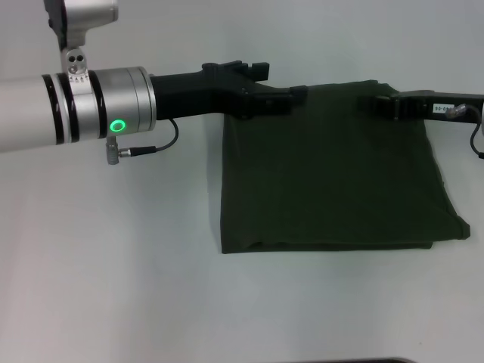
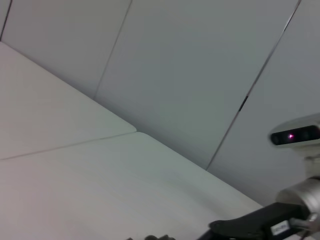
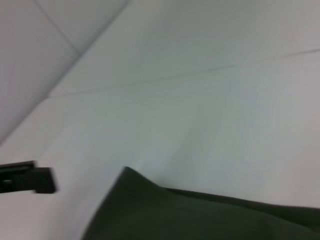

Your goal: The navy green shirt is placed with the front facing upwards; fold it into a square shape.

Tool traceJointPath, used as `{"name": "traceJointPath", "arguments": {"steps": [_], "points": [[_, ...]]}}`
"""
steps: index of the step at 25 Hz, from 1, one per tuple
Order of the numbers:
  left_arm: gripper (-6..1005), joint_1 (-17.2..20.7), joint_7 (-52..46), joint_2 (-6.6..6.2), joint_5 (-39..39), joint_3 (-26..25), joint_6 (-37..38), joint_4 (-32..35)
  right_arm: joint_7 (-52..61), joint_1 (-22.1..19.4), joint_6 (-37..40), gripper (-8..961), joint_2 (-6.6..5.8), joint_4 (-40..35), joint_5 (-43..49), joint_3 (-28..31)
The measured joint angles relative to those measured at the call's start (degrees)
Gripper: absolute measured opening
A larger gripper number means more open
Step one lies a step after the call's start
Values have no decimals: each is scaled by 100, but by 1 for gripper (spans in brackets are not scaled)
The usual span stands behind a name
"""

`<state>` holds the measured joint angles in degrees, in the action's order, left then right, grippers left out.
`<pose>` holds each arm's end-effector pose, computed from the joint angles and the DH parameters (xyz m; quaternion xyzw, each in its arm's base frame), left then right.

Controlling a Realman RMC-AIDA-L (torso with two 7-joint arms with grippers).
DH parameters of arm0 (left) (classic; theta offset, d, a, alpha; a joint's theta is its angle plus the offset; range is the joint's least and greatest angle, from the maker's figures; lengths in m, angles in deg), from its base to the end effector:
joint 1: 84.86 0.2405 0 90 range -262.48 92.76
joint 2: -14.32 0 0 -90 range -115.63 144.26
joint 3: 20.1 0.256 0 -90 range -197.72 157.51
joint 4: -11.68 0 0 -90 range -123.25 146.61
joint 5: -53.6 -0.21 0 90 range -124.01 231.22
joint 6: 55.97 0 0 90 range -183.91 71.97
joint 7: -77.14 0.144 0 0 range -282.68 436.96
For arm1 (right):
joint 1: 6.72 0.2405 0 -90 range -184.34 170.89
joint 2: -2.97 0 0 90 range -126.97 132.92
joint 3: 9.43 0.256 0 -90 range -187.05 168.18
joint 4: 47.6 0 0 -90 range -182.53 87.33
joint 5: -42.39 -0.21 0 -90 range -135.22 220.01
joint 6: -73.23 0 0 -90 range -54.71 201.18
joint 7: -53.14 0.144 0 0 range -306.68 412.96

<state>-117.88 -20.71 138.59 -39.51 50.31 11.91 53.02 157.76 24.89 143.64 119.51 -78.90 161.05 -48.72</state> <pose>-0.1745 0.3567 -0.0749 -0.9131 -0.2935 -0.2682 0.0908 0.3090 0.3568 -0.0006 -0.8374 0.4719 0.1900 0.1999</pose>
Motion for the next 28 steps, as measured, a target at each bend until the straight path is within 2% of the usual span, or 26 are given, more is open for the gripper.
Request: {"name": "traceJointPath", "arguments": {"steps": [10,18,28], "points": [[937,50,63,-26,4,-318,-77,-16,-401,-9,803,-2,73,-78,29,-100],[937,77,65,-20,4,-395,-83,-27,-469,-95,773,-2,107,31,373,-281],[937,73,59,-8,33,-414,-103,-100,-340,-98,277,-2,124,190,821,-276]]}}
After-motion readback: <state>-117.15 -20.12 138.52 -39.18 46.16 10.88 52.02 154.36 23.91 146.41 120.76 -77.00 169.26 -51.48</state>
